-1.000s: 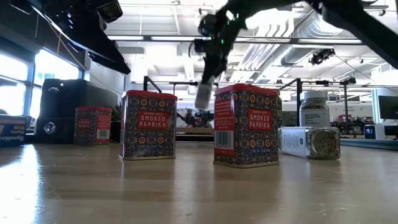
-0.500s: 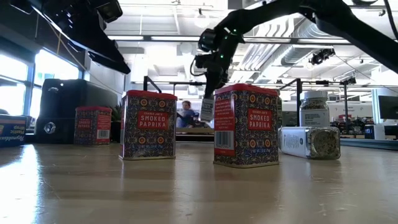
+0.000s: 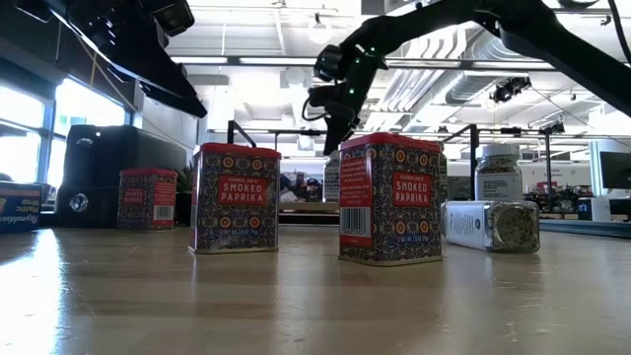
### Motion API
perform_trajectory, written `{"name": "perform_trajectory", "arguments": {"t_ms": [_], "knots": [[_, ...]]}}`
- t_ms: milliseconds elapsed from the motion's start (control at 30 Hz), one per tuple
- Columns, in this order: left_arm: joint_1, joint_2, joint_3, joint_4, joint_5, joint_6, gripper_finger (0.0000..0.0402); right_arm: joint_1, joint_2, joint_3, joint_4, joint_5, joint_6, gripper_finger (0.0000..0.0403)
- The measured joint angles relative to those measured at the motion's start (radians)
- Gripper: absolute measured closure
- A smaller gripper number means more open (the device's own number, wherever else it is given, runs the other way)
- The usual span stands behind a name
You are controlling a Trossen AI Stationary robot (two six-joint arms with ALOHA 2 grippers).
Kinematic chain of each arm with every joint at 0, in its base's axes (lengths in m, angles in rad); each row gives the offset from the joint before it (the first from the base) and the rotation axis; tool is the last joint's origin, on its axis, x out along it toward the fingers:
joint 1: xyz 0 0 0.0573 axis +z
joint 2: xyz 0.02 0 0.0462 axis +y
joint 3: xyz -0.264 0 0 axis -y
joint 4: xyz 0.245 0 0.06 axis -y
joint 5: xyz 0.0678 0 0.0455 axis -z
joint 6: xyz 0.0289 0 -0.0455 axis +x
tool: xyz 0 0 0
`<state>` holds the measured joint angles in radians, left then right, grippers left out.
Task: Shelf spices
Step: Put the top white seasoning bottle on the shelf
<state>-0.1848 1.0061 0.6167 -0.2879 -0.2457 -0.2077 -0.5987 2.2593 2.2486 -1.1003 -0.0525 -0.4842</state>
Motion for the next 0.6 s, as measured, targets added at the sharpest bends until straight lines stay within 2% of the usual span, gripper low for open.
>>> {"name": "perform_trajectory", "arguments": {"t_ms": [300, 600], "knots": [[0.0, 0.0, 0.0, 0.0, 0.0, 0.0, 0.0135, 0.021, 0.0, 0.0, 0.019, 0.0, -0.003, 0.0169], [0.0, 0.0, 0.0, -0.004, 0.0, -0.001, 0.0135, 0.026, -0.018, 0.106, -0.01, 0.0, 0.173, 0.0187]]}}
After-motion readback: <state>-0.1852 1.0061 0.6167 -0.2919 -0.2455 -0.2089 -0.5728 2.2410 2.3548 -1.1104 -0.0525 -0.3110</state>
